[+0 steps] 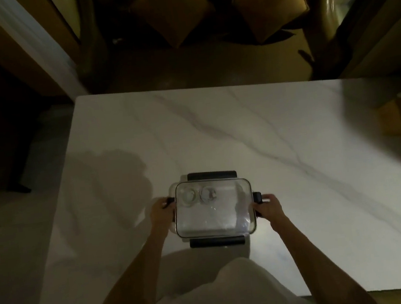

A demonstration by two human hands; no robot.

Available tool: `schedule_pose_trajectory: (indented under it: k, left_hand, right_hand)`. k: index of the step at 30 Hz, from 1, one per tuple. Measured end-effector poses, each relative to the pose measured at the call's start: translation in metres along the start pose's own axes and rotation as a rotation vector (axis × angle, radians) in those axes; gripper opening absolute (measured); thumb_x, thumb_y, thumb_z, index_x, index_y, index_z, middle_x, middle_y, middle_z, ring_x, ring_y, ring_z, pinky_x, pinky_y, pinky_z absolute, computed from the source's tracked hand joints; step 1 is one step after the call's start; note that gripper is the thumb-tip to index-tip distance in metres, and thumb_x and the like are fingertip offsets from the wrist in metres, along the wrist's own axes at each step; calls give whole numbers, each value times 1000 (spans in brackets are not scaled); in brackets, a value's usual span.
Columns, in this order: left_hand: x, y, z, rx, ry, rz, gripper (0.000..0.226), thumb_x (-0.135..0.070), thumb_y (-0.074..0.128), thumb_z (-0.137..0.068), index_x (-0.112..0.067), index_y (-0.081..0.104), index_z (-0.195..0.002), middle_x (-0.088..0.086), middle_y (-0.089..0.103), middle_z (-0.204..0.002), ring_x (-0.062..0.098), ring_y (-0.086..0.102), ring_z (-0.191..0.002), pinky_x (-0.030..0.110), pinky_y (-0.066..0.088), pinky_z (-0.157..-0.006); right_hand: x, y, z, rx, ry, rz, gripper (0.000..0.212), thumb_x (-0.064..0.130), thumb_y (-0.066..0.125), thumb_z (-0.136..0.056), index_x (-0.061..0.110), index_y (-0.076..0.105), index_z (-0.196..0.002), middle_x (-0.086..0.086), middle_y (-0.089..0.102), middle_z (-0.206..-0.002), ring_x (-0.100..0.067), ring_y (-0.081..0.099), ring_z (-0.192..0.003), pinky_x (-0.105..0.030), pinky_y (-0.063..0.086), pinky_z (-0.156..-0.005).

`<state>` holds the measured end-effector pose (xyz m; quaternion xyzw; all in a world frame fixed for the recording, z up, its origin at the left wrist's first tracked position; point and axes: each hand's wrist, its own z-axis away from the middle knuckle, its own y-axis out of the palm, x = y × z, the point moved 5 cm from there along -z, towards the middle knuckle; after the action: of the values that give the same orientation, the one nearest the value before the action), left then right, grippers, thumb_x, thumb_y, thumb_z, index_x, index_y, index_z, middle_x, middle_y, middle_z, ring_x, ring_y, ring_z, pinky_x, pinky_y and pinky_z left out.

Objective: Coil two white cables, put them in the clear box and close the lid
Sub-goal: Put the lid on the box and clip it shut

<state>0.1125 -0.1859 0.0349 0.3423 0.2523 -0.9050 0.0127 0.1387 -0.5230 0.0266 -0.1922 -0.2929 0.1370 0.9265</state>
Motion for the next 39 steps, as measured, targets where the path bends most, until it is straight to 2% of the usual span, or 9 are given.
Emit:
schedule_pose_trajectory:
  k: [2,5,13,18,21,23,27,33,39]
  left_hand:
    - [4,-2,-2,-82,-20,-56,23,-14,67,-82,-3,58,-101,22,65,-101,36,64,-90,47,54,-83]
    - [-12,1,15,-190,60,-218,19,-13,59,-87,2,57,-98,21,62,-96,32,60,-86,36,47,-72]
    - [-8,12,18,-84,58,-319,19,6,48,-85,11,66,-85,22,64,-77,31,61,-71,26,42,-57]
    - [-5,7,7,209,-58,-519,25,-15,58,-84,-3,59,-62,17,67,-67,31,69,-66,38,60,-65]
    - [-25,17,30,219,15,-780,24,-28,51,-90,-8,64,-89,13,70,-84,28,70,-78,35,56,-71]
    - [-52,35,31,54,268,-951,27,-31,45,-93,-12,60,-105,7,66,-104,23,64,-98,31,48,-82]
    - [-82,70,8,63,605,-844,39,-17,56,-88,-12,46,-126,8,54,-126,23,49,-116,31,39,-99]
    - [-71,83,-22,132,365,-616,47,0,47,-87,-7,46,-134,14,53,-132,29,52,-120,34,40,-104]
    - [-35,58,-5,-58,173,-329,28,6,47,-83,0,66,-102,17,70,-98,32,67,-90,39,56,-82]
  right_hand:
    - [4,-4,5,-105,-66,92,51,16,78,-71,9,47,-112,-12,63,-92,-28,64,-79,-39,55,-70]
    - [10,0,29,-274,-167,164,26,18,69,-80,10,54,-100,-4,59,-82,-21,58,-70,-19,36,-50]
    - [5,30,30,-256,-138,144,22,3,46,-90,2,66,-80,-9,61,-69,-19,53,-55,-18,32,-45]
    - [44,25,2,-136,-323,211,28,18,41,-98,11,64,-112,-15,69,-96,-35,65,-94,-29,49,-72]
    - [73,27,-15,-153,-348,214,43,24,46,-97,8,45,-137,-14,54,-135,-32,49,-125,-37,36,-106]
    - [76,25,-3,-352,-326,152,38,22,49,-95,8,50,-130,-16,55,-131,-33,49,-122,-40,38,-103]
    - [33,54,47,-448,-143,63,37,18,60,-85,5,50,-118,-18,53,-106,-37,54,-98,-45,48,-86]
    - [10,76,51,-321,-135,-136,35,10,55,-88,10,49,-123,-1,42,-90,-28,58,-83,-43,57,-73]
    - [12,67,15,-238,-182,-206,40,11,52,-89,25,55,-126,-3,65,-99,-20,64,-86,-36,56,-76]
